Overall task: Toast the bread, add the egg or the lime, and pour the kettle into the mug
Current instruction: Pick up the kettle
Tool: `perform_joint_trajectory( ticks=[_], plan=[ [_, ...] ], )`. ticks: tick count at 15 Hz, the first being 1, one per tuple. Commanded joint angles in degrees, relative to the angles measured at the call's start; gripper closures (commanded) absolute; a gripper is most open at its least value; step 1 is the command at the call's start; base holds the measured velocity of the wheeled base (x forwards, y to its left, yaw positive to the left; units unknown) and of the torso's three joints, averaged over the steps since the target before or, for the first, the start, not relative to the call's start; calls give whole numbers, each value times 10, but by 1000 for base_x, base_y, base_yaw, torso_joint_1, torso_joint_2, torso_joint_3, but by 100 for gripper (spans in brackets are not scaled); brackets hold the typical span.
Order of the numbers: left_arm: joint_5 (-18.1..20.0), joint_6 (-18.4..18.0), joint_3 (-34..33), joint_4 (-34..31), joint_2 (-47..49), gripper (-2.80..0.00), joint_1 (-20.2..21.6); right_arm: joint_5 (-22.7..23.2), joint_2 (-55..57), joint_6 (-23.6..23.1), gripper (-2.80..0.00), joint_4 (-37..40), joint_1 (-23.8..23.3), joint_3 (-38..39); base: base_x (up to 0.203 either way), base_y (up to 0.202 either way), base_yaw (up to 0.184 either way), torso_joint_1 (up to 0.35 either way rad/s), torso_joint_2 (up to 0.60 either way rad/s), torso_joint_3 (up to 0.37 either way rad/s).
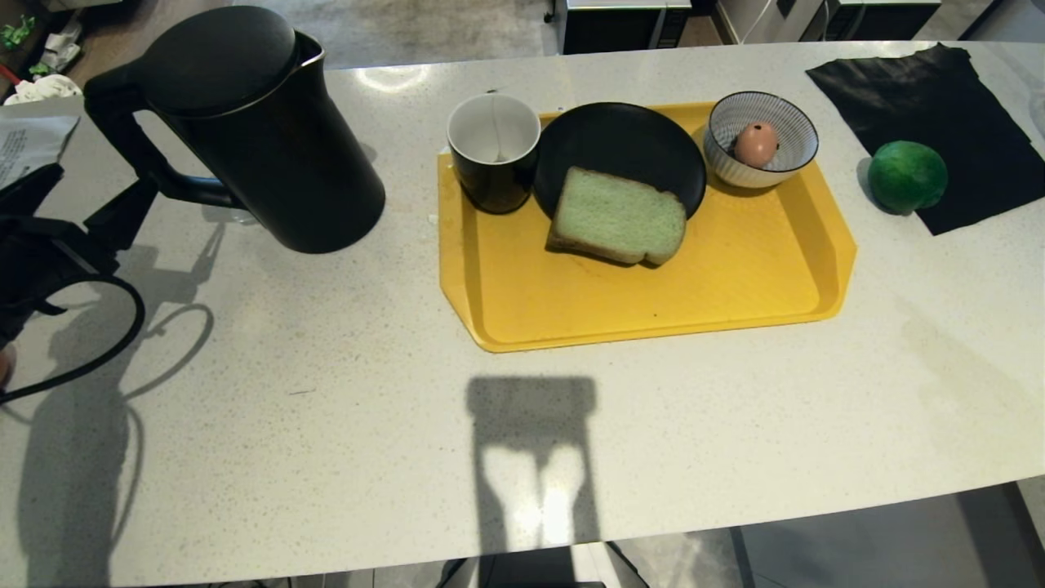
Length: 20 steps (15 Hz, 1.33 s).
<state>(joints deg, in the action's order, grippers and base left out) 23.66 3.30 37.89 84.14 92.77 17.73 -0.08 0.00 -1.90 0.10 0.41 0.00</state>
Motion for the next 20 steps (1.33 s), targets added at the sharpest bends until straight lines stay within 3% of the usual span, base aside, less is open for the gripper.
perform_joint_trajectory(
  ticks=[1,5,16,20],
  plan=[
    [-6,0,21,4,27,-280,-12,0,1,0,0,0,0,0,0,0,0,0,0,0],
    [-47,0,53,-4,45,-280,-44,0,1,0,0,0,0,1,0,0,0,0,0,0],
    [-54,-24,125,-33,83,-280,-62,0,1,0,0,0,0,1,0,0,0,0,0,0],
    [-77,-24,163,-51,90,-280,-84,0,1,0,0,0,0,1,0,0,0,0,0,0]
  ],
)
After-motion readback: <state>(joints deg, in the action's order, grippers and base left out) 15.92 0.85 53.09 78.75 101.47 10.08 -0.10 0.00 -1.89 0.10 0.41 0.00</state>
